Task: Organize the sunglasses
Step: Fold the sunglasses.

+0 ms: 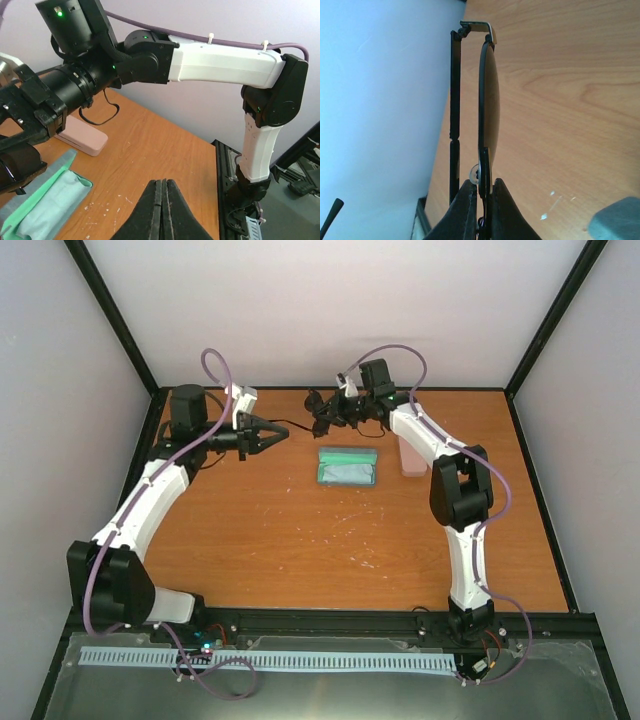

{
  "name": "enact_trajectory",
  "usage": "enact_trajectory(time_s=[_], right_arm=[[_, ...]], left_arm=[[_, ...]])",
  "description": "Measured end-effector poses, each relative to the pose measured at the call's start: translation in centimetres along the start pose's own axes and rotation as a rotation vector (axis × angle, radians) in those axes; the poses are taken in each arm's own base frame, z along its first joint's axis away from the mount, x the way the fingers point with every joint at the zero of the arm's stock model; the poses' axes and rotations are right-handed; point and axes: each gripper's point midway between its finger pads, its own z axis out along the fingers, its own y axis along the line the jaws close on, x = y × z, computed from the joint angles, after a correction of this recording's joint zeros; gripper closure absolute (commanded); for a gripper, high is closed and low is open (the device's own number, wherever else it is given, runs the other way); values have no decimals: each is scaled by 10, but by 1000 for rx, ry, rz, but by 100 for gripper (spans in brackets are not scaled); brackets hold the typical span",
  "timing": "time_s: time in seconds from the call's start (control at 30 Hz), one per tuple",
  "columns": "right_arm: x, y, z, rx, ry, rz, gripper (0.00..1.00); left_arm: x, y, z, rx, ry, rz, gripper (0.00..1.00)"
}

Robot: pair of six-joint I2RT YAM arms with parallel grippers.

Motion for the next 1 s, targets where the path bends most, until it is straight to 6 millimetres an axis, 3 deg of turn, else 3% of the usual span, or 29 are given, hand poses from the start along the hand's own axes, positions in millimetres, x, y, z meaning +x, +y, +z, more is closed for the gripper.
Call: enact_trajectory(time_s=[0.23, 0.4, 0.6, 0.7, 0.77, 0.8, 0.83, 0.9, 0.93, 1.0], right_arm=[[27, 26, 2, -119, 114, -23, 97], [58, 57, -6, -191, 193, -75, 97], [76, 99, -25, -273, 224, -145, 96], [75, 97, -32, -272, 226, -142, 97], [76, 93, -35, -268, 235, -136, 97], [77, 90, -35, -261, 238, -132, 97], [76, 86, -36, -246, 239, -124, 97], [78, 72, -36, -200, 237, -95, 97], [78, 61, -36, -173, 230, -77, 97], [79, 35, -40, -109, 211, -22, 97]], left_arm=[[6, 11, 6, 3, 4, 6, 97], [14, 46, 18, -17, 16, -23, 97], [19, 89, 32, -52, 27, -42, 97], [1, 100, 33, -88, 12, 23, 86], [-10, 107, 33, -126, 2, 70, 66], [-14, 111, 32, -148, -2, 90, 49], [-18, 114, 30, -166, -5, 105, 44], [-26, 120, 25, -201, -14, 117, 42], [-30, 122, 22, -215, -18, 128, 47], [-38, 127, 16, -247, -28, 146, 67]])
